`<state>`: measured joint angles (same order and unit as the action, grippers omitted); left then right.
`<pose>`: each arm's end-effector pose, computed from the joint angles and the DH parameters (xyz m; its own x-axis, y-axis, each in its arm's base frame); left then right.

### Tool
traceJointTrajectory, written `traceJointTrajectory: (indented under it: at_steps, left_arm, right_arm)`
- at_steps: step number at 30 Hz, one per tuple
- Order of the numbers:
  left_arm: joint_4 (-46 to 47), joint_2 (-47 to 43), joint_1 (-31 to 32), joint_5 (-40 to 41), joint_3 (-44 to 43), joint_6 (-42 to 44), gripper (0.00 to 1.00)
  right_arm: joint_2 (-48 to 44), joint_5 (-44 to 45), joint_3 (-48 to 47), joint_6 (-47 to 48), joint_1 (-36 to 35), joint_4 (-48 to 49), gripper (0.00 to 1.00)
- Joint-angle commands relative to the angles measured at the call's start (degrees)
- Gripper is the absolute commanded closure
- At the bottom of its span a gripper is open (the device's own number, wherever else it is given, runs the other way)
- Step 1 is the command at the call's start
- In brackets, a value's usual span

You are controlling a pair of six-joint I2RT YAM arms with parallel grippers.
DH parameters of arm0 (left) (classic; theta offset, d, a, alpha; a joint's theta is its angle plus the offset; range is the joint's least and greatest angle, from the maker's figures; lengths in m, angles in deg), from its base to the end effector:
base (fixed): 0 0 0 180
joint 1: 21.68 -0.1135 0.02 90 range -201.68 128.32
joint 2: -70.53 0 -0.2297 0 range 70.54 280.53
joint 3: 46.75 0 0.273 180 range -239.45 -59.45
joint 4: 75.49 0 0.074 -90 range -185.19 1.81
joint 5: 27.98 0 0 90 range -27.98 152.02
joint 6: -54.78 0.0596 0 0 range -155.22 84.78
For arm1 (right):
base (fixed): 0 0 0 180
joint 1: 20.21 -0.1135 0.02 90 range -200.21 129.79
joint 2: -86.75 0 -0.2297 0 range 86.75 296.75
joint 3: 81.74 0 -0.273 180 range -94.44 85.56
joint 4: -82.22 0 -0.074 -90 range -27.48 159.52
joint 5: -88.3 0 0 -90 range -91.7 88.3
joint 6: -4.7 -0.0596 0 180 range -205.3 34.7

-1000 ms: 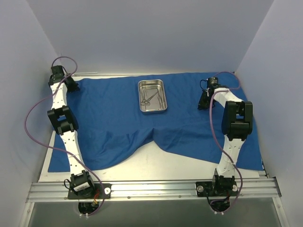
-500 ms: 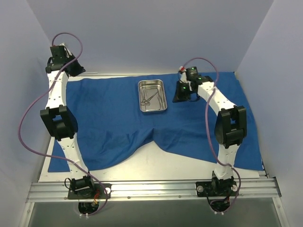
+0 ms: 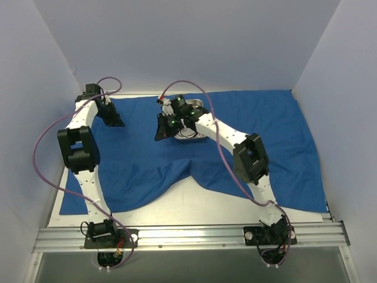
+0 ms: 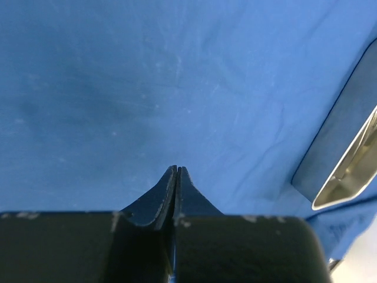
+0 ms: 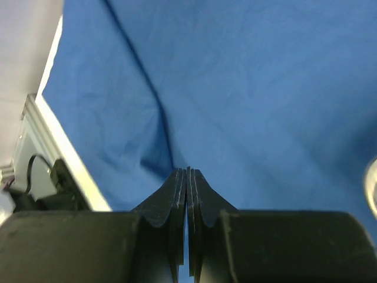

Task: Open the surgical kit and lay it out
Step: Smooth out the surgical kit at the center of the board.

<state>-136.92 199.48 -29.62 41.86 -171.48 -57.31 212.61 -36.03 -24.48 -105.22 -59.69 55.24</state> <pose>0.4884 0.0474 0.1537 -0.8402 -0.4736 -0.2640 -0.3291 0.8323 -0.4460 0.3906 0.3653 0.2230 -0.6711 -0.1883 -0.7170 -0.7158 0.4162 0.5607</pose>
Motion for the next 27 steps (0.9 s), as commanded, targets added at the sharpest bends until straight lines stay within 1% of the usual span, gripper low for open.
traceJointTrajectory:
  at_steps: [1, 2, 4, 9, 15, 19, 22, 26, 27]
  left_arm:
    - [0.3, 1.21, 0.56, -3.48, -1.52, -1.72, 0.98]
    - [0.04, 1.39, 0.74, -3.48, -1.44, -2.25, 0.98]
    - [-0.83, 2.53, 1.0, -2.87, -1.53, -3.14, 0.98]
    - [-4.09, 6.13, 1.0, -2.25, -2.58, -4.72, 0.98]
    - [-6.82, 11.32, 0.65, -3.39, -5.74, -6.12, 0.98]
    - [-6.21, 13.17, -0.58, -4.79, -6.71, -7.62, 0.98]
    - [-7.16, 15.01, -1.72, -5.85, -8.99, -8.06, 0.98]
    - [-7.96, 16.51, -2.69, -6.73, -11.1, -8.06, 0.98]
    - [-7.96, 16.77, -2.86, -6.99, -11.89, -8.06, 0.98]
  right_arm:
    - [6.22, 0.75, -6.49, -3.46, -1.38, 0.23, 1.0]
    - [7.45, 1.88, -8.94, -3.37, -1.82, -0.47, 1.0]
    - [10.53, 3.38, -10.19, -3.02, -3.14, -1.88, 1.0]
    - [13.97, 4.27, -8.71, -3.28, -4.9, -2.24, 1.0]
    - [10.81, 3.66, -2.65, -1.17, -9.38, -1.54, 1.0]
    - [9.67, 1.72, 1.13, -0.38, -11.31, -3.38, 1.0]
    - [8.44, 2.16, 2.8, 1.46, -12.98, -5.66, 1.0]
    - [4.67, 0.32, 7.98, 3.66, -15.53, -6.02, 1.0]
    - [4.22, -0.12, 8.17, 5.66, -16.75, -6.63, 1.0]
